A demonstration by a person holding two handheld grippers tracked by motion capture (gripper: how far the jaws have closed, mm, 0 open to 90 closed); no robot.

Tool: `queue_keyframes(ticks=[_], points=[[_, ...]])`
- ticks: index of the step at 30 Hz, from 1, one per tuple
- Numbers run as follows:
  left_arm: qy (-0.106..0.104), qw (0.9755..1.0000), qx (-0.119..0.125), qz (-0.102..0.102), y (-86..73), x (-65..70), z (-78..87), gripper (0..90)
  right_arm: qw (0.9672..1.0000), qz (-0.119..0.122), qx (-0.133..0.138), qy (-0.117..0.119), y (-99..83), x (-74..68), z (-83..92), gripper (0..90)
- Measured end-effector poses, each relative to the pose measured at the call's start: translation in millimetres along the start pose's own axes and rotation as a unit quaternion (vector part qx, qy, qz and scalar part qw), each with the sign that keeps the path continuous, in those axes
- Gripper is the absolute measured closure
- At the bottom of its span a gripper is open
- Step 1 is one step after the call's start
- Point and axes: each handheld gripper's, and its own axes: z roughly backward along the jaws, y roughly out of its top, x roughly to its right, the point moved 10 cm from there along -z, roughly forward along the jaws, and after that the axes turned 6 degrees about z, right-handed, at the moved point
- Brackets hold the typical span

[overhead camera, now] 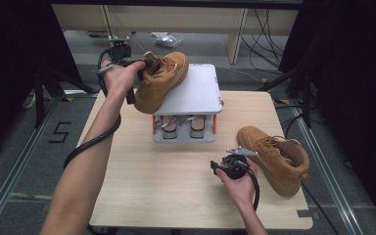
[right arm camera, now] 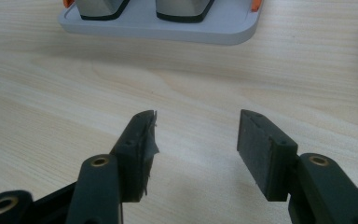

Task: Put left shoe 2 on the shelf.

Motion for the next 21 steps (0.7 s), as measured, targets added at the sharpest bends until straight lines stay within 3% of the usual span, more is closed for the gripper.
queue_keyframes(ticks=[3,9,10,11,12,16,21], points=[[0.006,1.0000,-0.004,0.006,1.1,-6.5,-2.7,77.6,1.0000,0.006,-0.002,-0.006,-0.5,1.7,-0.9,47.2],[-0.006,0.9998,-0.006,0.019,2.8,-15.4,-3.9,75.3,1.0000,-0.001,-0.002,-0.003,-1.4,-0.3,-2.5,47.1],[-0.008,0.9998,-0.005,0.018,2.9,-15.0,-4.0,74.6,0.9998,-0.014,-0.016,-0.001,-3.7,-3.2,-0.2,47.0],[-0.010,0.9998,-0.005,0.015,2.7,-14.7,-3.9,73.9,0.9999,0.014,-0.004,-0.002,-1.6,1.3,-2.3,47.0],[-0.012,0.9998,-0.004,0.012,3.0,-14.5,-4.0,72.4,1.0000,0.003,-0.005,-0.004,-2.0,-0.4,-3.1,46.9],[-0.015,0.9998,0.001,0.010,3.8,-15.2,-3.8,69.7,1.0000,0.004,-0.002,0.002,-1.3,-1.2,-2.1,46.9],[-0.002,0.9999,0.017,0.001,8.1,-20.4,-0.8,58.9,1.0000,-0.001,-0.005,0.004,-2.0,-2.1,-1.7,46.7]])
